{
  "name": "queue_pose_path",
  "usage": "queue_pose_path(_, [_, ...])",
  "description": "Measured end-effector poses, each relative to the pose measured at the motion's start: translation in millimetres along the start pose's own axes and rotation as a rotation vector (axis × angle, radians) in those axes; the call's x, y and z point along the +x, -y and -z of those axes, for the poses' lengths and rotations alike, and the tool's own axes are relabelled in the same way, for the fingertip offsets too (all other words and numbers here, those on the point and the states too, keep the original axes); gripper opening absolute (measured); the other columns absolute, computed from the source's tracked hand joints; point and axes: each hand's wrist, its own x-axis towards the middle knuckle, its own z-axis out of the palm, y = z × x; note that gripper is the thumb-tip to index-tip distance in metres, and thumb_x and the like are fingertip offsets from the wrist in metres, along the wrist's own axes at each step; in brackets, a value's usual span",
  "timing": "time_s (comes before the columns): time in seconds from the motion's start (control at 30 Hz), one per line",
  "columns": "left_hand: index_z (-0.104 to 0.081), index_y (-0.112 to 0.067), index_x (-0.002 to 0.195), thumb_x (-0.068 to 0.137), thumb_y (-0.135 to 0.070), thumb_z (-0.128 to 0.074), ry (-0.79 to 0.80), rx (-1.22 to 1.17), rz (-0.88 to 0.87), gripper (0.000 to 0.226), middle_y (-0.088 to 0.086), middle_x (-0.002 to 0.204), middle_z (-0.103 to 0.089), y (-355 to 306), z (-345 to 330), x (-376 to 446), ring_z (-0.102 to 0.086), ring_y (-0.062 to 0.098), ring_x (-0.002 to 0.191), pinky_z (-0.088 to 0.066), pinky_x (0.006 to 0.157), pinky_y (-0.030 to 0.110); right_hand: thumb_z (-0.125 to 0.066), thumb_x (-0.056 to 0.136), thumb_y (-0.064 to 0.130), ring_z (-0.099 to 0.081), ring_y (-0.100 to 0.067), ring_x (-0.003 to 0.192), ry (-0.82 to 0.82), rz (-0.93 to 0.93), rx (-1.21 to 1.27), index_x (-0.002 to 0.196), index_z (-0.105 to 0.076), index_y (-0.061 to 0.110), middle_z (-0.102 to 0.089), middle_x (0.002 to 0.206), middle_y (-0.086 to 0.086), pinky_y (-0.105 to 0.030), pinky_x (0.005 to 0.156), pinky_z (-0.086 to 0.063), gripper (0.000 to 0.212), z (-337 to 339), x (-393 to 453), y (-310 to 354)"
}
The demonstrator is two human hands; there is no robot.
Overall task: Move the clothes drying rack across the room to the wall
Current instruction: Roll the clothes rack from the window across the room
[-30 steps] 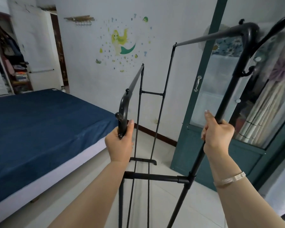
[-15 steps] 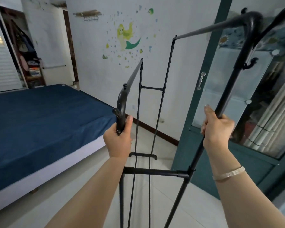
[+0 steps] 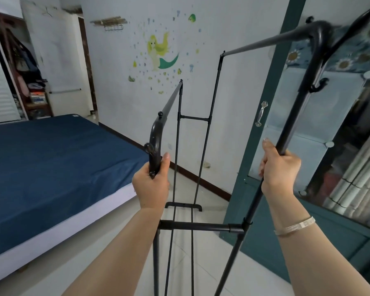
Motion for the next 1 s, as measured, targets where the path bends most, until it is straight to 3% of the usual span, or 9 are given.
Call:
queue_pose_path(0.13, [-0.056, -0.023, 0.049, 0.068, -0.066, -0.07, 0.009, -0.043, 0.027, 0.048, -0.007, 0.04, -0.047, 17.7, -23.7, 27.4, -0.045, 0.009, 0.036, -0.042, 0.038, 0.025, -0.072, 0.083, 0.031, -0.035, -0.012, 0.03, 0.005, 0.008, -0.001, 0.055, -0.044, 0.017, -0.041, 0.037, 0.007, -0.018, 0.033, -0.031, 0.042, -18.5, 34.1, -18.4])
queue_pose_path(0.27, [-0.056, -0.02, 0.052, 0.065, -0.074, -0.067, -0.012, -0.007, -0.01, 0.056, -0.007, 0.041, -0.048, 33.5, -45.0, 54.1, -0.047, 0.009, 0.037, -0.043, 0.04, 0.023, -0.072, 0.082, 0.031, -0.035, -0.012, 0.03, -0.005, 0.006, 0.009, 0.055, -0.043, 0.018, -0.04, 0.037, 0.008, -0.017, 0.034, -0.03, 0.043, -34.6, 65.4, -35.1])
queue_pose_path(0.57, [-0.057, -0.029, 0.049, 0.069, -0.068, -0.067, -0.054, 0.021, -0.049, 0.046, -0.009, 0.04, -0.049, 61.0, -106.1, 83.5, -0.046, 0.005, 0.037, -0.042, 0.04, 0.018, -0.073, 0.081, 0.033, -0.035, -0.011, 0.032, 0.048, -0.034, 0.014, 0.058, -0.046, 0.018, -0.041, 0.039, 0.009, -0.018, 0.034, -0.032, 0.038, -46.3, 143.7, -68.2])
queue_pose_path(0.7, [-0.057, -0.029, 0.048, 0.074, -0.058, -0.069, -0.116, 0.065, -0.079, 0.041, -0.009, 0.039, -0.049, 75.9, -145.4, 87.8, -0.048, 0.006, 0.037, -0.043, 0.042, 0.022, -0.074, 0.08, 0.033, -0.034, -0.011, 0.034, 0.111, -0.053, 0.043, 0.058, -0.046, 0.02, -0.04, 0.04, 0.008, -0.02, 0.034, -0.032, 0.037, -43.7, 191.0, -85.1])
queue_pose_path(0.83, [-0.056, -0.03, 0.046, 0.074, -0.059, -0.068, -0.17, 0.101, -0.079, 0.042, -0.01, 0.039, -0.047, 85.1, -183.9, 92.1, -0.047, 0.013, 0.042, -0.046, 0.048, 0.033, -0.074, 0.08, 0.033, -0.036, -0.012, 0.034, 0.157, -0.061, 0.055, 0.058, -0.046, 0.02, -0.041, 0.041, 0.007, -0.02, 0.035, -0.033, 0.037, -42.1, 235.0, -97.7])
queue_pose_path(1.0, [-0.053, -0.031, 0.043, 0.073, -0.061, -0.068, -0.219, 0.124, -0.076, 0.044, -0.01, 0.04, -0.046, 94.0, -215.2, 99.6, -0.046, 0.018, 0.046, -0.046, 0.051, 0.035, -0.073, 0.08, 0.033, -0.036, -0.011, 0.032, 0.216, -0.066, 0.089, 0.052, -0.045, 0.022, -0.04, 0.038, 0.009, -0.018, 0.035, -0.032, 0.041, -48.0, 273.6, -113.5])
